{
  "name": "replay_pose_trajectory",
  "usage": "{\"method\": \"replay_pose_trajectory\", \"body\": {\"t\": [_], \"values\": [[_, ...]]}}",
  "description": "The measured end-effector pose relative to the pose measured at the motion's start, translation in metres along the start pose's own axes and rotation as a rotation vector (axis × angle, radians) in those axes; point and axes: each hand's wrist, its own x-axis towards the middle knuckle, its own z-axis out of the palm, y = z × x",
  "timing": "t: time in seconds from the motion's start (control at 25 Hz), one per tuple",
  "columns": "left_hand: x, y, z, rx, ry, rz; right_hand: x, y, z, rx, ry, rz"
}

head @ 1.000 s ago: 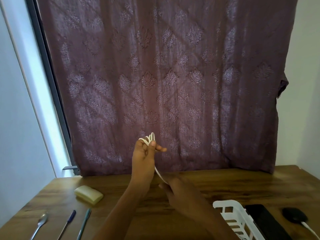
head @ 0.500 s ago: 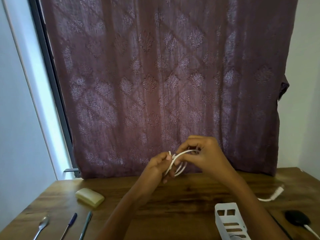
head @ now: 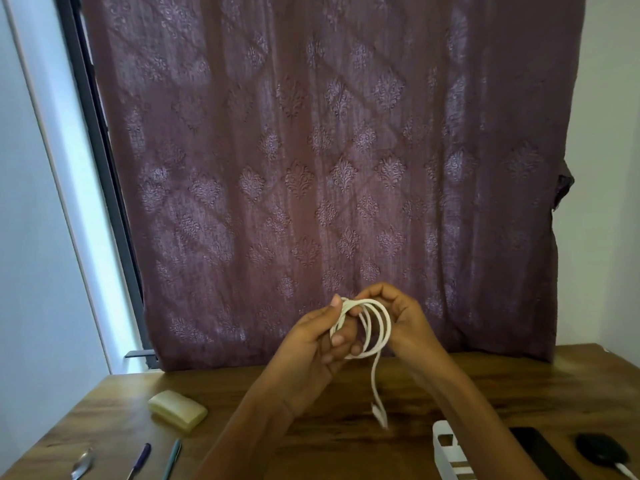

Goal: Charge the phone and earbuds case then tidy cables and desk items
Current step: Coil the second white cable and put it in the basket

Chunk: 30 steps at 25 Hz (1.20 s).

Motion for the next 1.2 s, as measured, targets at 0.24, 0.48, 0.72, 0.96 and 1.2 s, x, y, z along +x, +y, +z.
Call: {"method": "replay_pose_trajectory", "body": {"t": [0.24,0.48,0.72,0.96,1.2], "values": [[0.003,-0.009,-0.014,0.058,0.124,0.009,-0.008,0.006,0.009,0.385,-0.006,0.304],[0.003,-0.017,-0.019,0.124,0.262,-0.032,-0.013,0.005,0.006,-0.012,0.025,0.189],[0.0,-0.018,-0.023,0.476,0.324,-0.146,-0.016,0.009,0.004,0.269,0.072,0.403],[0.002,-0.009,-0.025,0.807,0.277,-0.106,-0.013,0.004,0.0,0.021,0.079,0.366],[0.005,-0.016,-0.018,0.912,0.444,-0.046,-0.019,0.008,0.009,-0.282,0.089,0.208]]}}
